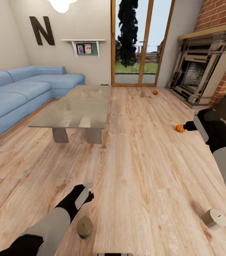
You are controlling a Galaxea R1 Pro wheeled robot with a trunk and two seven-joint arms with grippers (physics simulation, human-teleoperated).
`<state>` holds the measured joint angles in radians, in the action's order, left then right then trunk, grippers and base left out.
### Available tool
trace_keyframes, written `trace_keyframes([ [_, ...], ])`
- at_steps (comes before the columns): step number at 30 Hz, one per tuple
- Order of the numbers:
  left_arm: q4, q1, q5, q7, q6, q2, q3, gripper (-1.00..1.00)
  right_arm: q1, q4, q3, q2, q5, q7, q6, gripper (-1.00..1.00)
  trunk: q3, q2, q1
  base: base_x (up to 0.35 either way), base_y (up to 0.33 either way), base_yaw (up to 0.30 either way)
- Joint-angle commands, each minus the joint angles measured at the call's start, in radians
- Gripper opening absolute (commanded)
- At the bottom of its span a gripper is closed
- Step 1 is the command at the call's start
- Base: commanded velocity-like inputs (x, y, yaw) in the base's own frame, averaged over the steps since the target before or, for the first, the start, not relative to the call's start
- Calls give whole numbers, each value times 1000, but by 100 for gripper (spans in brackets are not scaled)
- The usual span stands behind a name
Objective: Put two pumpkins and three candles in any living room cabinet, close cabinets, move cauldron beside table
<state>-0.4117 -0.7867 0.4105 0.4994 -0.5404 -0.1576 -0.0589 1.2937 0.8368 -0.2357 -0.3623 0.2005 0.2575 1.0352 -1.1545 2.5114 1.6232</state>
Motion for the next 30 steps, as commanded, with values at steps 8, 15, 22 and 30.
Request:
trace_keyframes([
  [8, 2, 0, 10, 6, -1, 0, -6, 100, 1, 1, -5, -2, 10, 9, 4, 100, -17, 1, 2, 0, 0, 0],
  [15, 2, 0, 10, 5, 0, 0, -6, 100, 1, 1, -5, -4, 10, 9, 4, 100, -40, 3, 4, 0, 0, 0],
  [22, 2, -1, 8, 5, -1, 0, -7, 100, 1, 2, -4, -29, 10, 8, 5, 100, -67, 4, 7, 0, 0, 0],
  [30, 2, -1, 9, 5, 0, 0, -7, 100, 1, 2, -5, -31, 10, 6, 5, 100, -98, 6, 11, 0, 0, 0],
])
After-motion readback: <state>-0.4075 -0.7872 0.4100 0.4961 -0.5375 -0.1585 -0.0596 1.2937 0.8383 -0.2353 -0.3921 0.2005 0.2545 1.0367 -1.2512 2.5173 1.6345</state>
